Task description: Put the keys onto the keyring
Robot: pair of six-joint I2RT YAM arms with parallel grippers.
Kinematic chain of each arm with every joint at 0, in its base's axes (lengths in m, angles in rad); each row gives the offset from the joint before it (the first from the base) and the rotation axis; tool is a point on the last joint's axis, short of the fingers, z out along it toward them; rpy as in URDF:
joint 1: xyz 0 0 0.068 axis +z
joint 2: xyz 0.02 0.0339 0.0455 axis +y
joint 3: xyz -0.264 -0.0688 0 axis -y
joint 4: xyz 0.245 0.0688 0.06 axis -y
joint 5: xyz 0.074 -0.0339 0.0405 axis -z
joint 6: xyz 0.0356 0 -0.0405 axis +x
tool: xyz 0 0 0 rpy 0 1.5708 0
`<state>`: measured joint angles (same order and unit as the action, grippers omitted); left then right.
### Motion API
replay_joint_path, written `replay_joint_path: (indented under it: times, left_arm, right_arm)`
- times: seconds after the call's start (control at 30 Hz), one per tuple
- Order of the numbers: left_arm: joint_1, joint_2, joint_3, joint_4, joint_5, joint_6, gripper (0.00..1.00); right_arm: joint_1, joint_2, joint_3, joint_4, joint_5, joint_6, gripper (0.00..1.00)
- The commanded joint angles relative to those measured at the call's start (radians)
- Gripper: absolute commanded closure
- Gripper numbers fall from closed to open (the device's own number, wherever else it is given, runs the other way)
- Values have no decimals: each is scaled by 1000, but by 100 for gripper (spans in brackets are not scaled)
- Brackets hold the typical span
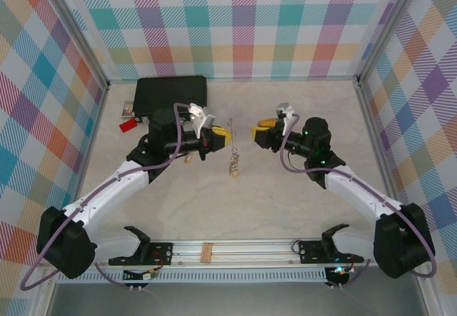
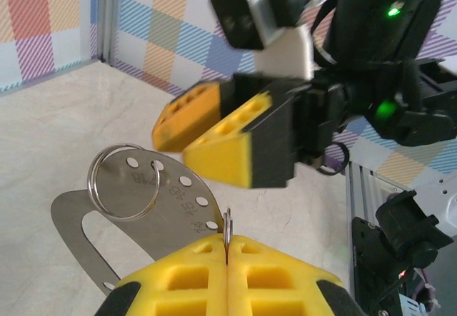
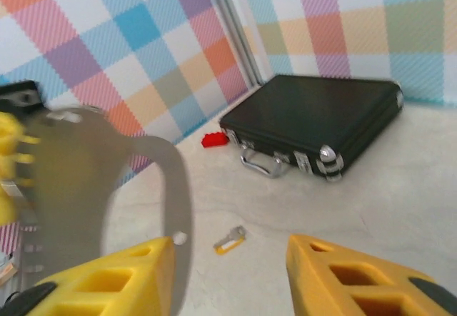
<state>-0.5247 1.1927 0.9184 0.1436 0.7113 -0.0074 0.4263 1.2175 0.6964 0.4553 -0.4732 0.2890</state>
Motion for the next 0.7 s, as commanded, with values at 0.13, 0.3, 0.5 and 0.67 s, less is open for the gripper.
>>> replay_joint_path:
  times: [0.13,0.3,0.5,0.67]
  left_arm:
    - [8,-120,-43,13,-167,9,100]
    - [8,-194,-57,-26,-303,20,100]
    - [8,-281,-60,-71,-396,33,100]
    - [8,-338,-61,-110,-423,32,100]
  right_arm:
    - [-2,242,93,34,-81,98,65]
    - [36,463,230,73,-167,217,67]
    - [132,704,414,72,-179,288,66]
    - [195,847,549,2,-180,248,64]
